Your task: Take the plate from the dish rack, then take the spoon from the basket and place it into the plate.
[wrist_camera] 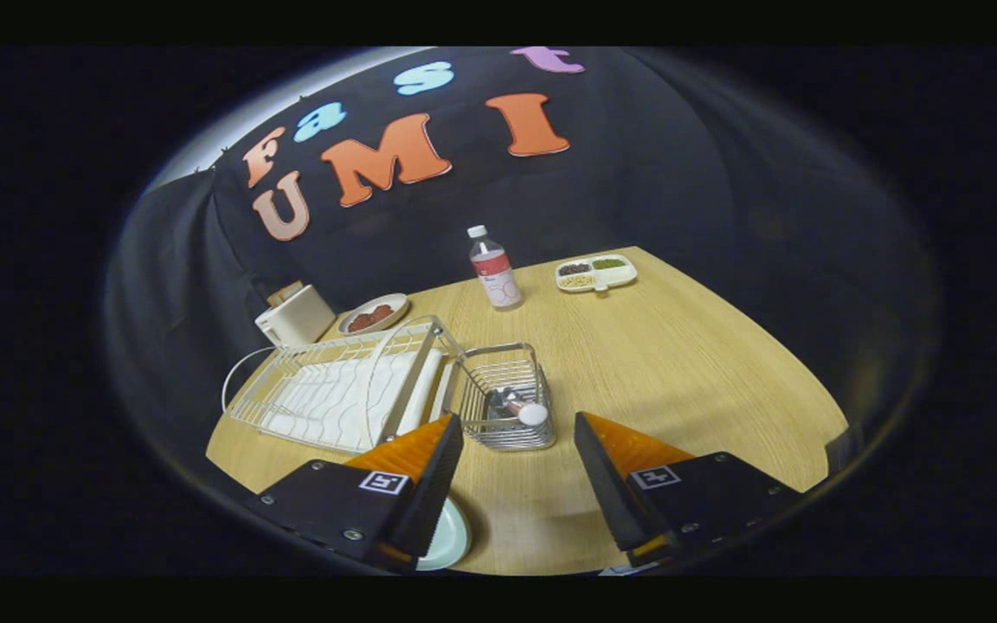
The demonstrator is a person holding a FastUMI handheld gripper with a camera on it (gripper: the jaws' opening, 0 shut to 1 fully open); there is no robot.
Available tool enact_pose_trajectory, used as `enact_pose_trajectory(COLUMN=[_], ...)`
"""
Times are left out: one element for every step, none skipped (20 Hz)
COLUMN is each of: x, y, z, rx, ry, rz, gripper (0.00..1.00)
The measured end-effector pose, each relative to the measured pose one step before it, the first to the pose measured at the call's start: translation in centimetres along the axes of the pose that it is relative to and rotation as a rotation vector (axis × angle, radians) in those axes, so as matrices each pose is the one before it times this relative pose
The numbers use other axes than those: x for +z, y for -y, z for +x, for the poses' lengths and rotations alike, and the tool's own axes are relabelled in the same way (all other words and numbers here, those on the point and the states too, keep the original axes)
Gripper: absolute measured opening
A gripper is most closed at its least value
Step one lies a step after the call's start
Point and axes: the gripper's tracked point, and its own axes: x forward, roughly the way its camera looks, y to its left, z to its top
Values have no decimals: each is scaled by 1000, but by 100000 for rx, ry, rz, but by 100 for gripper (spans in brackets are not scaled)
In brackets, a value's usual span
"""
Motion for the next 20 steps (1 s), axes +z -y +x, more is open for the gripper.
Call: enact_pose_trajectory(x=[30,253,235,67,-171,49,-15,-42,-43,-71,-100,-105,38,54,63,223,-47,39,-97,729], y=[22,2,-132,-144,-246,-250,-104,-209,-239,-197,-6,-101,-72,32,55,-333,-248,-62,46,-36], z=[171,271,290,191,159,68,46,27,-14,32,54,36,59,101,46,3,-32,38,-261,-244], rx=[-229,-671,-239,-297,70,86,-93,397,241,140,-312,-328,-120,-671,-481,728,624,-76,141,519], ry=[1088,1639,1498,376,-111,635,-13,-219,-143,-352,-174,-369,24,59,99,-47,-911,-1686,-2295,427], rz=[-1613,-1425,-1399,-1310,-1418,-1771,-1668,-1367,-1095,-1189,-1331,-1365,-1277,-1176,-1036,135,-57,-684,-1143,-480], gripper=[78,77,75,70,68,63,60,54,51,46,41,36,33,27,24,22,20,18,15,13])
